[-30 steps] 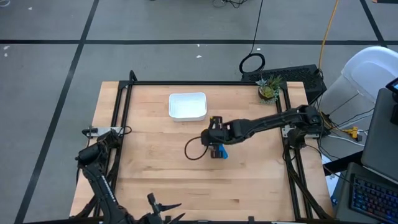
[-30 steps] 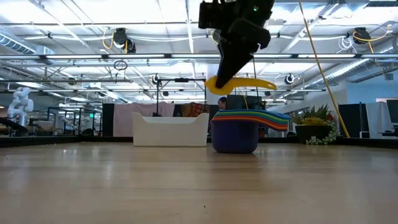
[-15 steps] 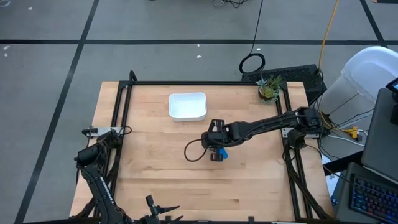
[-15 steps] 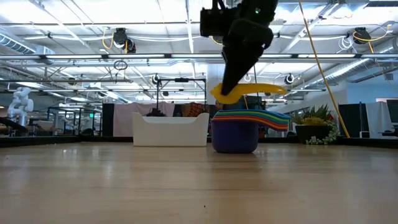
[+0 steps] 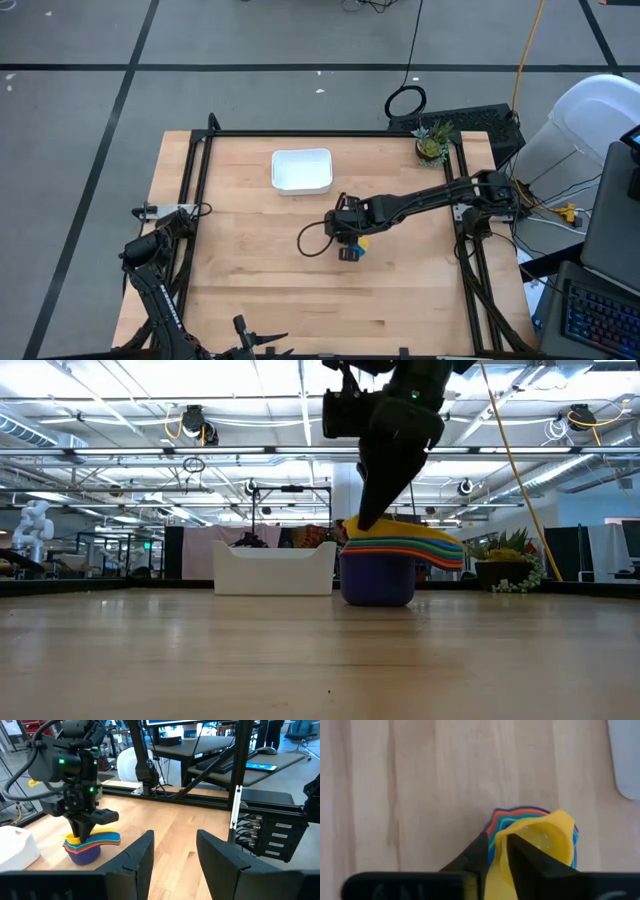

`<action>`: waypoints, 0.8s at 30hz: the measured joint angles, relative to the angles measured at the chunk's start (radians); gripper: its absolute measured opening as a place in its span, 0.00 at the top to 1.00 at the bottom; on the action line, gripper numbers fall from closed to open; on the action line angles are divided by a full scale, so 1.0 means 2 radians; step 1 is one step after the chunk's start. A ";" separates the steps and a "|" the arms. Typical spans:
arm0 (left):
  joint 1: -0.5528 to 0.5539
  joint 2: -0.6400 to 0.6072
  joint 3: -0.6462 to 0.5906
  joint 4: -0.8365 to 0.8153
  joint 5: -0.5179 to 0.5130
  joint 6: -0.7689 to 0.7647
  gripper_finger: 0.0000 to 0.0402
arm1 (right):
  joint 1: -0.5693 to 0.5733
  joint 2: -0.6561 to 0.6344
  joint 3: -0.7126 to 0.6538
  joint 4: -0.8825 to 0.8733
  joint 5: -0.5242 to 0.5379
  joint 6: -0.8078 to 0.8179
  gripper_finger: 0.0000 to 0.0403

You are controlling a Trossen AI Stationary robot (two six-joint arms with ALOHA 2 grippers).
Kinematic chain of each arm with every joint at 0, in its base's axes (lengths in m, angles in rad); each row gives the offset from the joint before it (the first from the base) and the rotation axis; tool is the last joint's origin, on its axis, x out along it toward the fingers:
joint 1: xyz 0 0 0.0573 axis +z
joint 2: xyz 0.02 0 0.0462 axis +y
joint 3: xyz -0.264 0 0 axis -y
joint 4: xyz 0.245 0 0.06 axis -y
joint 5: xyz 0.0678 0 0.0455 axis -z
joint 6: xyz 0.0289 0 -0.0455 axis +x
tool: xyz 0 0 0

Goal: Nest measuring cups in basket
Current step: Stack the yellow measuring cup on top of the stacked measuring cups

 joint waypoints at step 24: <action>0.000 0.001 0.000 0.005 0.003 -0.002 0.62 | -0.001 -0.020 0.000 -0.041 -0.014 -0.007 0.55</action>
